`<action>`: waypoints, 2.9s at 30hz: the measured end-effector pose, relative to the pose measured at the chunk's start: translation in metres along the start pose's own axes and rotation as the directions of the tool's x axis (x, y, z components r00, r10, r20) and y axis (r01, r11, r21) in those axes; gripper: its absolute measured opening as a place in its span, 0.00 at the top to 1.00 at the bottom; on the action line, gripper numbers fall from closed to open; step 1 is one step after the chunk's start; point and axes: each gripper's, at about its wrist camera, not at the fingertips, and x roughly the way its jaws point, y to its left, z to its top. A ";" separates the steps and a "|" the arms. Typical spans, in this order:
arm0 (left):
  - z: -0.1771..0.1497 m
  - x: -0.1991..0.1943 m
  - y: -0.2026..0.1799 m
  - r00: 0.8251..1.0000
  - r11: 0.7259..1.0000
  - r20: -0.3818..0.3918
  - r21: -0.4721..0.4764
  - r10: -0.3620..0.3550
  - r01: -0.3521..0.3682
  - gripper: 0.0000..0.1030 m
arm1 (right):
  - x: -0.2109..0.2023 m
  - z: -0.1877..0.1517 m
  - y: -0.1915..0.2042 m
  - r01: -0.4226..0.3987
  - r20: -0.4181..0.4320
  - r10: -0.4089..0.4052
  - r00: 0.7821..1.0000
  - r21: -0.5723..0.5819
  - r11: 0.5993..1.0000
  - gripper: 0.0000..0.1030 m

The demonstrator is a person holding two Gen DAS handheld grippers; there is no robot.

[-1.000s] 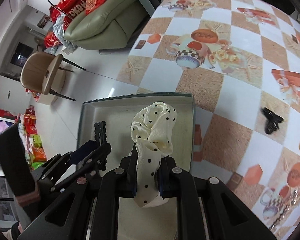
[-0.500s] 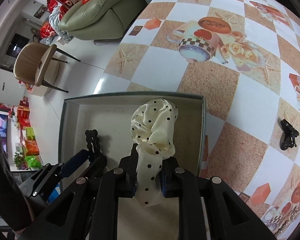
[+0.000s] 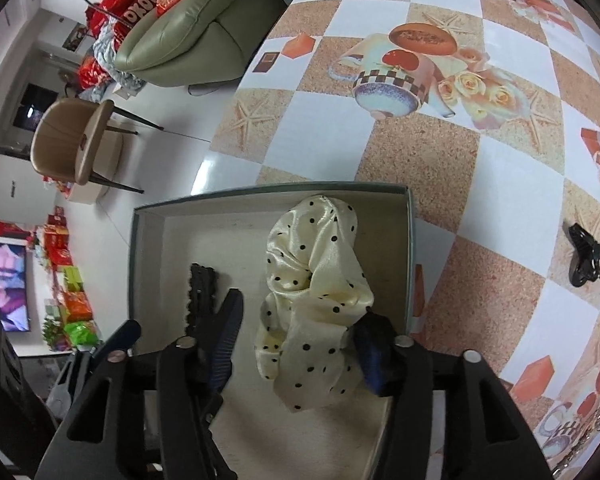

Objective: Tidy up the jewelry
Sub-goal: 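Carry scrunchie and black clip into the white tray and release both, then move right tool to green bangle while left tool grasps small black claw clip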

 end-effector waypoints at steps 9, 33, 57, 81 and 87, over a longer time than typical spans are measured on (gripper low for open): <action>-0.005 -0.014 -0.001 1.000 1.000 0.010 -0.004 -0.001 0.001 0.00 | -0.027 0.001 -0.001 -0.135 0.039 0.133 0.990 0.057 0.989 0.17; -0.019 -0.043 -0.043 0.999 0.991 -0.019 0.131 0.038 -0.035 0.00 | -0.150 -0.050 -0.087 -0.121 0.289 0.073 0.954 0.148 0.982 0.15; 0.016 -0.042 -0.178 0.996 0.958 -0.027 0.271 -0.086 0.090 0.00 | -0.189 -0.107 -0.246 0.103 0.203 -0.206 0.957 0.425 0.899 0.15; 0.054 0.019 -0.249 0.993 0.974 -0.076 0.203 -0.086 0.100 0.00 | -0.181 -0.049 -0.311 0.239 0.156 -0.320 0.934 0.391 0.889 0.15; 0.053 0.029 -0.256 0.995 0.973 -0.074 0.213 -0.072 0.087 0.00 | -0.169 -0.033 -0.316 0.266 0.141 -0.339 0.930 0.377 0.887 0.15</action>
